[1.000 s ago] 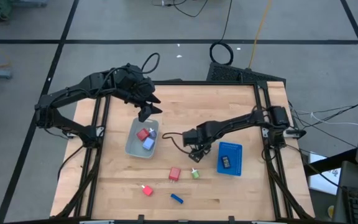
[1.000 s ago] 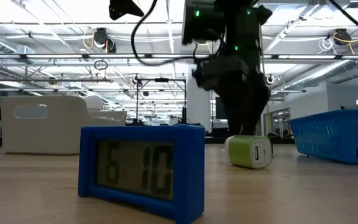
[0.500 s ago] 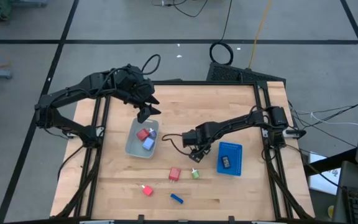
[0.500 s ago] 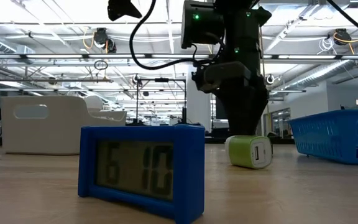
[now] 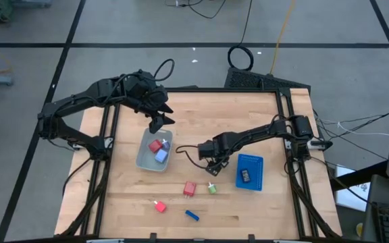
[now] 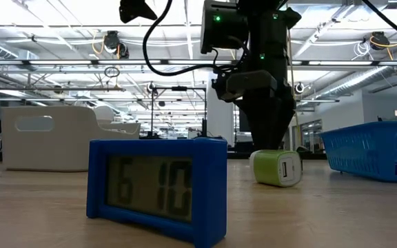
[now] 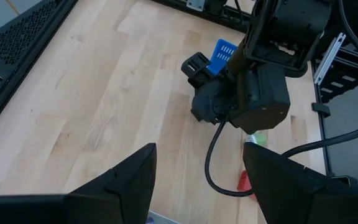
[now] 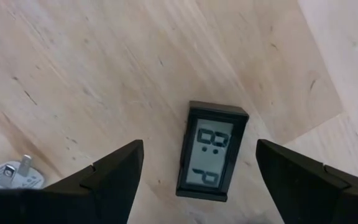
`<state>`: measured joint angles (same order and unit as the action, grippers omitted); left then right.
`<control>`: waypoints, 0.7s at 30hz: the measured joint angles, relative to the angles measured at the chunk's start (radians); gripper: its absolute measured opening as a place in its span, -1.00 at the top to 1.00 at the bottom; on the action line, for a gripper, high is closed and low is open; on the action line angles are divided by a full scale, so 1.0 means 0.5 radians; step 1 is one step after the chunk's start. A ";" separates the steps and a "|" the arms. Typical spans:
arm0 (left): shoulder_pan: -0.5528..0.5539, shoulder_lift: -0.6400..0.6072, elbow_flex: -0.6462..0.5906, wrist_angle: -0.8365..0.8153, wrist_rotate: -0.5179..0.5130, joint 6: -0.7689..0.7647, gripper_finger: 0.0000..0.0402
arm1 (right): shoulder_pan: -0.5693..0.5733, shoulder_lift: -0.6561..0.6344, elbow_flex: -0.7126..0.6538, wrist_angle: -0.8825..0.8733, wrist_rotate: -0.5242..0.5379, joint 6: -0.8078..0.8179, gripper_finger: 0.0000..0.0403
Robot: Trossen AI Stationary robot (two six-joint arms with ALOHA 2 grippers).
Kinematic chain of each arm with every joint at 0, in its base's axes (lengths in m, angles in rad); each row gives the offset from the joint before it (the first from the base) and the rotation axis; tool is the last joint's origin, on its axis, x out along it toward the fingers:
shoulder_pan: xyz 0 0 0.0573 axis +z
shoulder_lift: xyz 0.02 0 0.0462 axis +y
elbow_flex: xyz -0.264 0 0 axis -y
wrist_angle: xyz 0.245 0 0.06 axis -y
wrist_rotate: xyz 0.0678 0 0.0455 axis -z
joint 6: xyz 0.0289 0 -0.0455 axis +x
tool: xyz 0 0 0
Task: Pick & Place Office items
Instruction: Put the black digital clock into the blue bin
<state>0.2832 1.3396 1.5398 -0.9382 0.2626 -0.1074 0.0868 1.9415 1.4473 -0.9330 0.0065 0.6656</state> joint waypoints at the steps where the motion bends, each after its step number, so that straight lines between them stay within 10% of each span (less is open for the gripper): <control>1: 0.000 0.000 0.000 0.000 0.000 -0.001 -0.21 | 0.000 0.000 -0.010 0.010 0.001 0.002 -0.52; 21: 0.000 0.000 0.000 0.000 0.002 -0.001 -0.21 | -0.005 -0.006 -0.250 0.294 -0.071 0.158 -0.51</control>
<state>0.2832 1.3396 1.5398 -0.9384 0.2634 -0.1078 0.0845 1.9385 1.3224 -0.7860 -0.0293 0.7448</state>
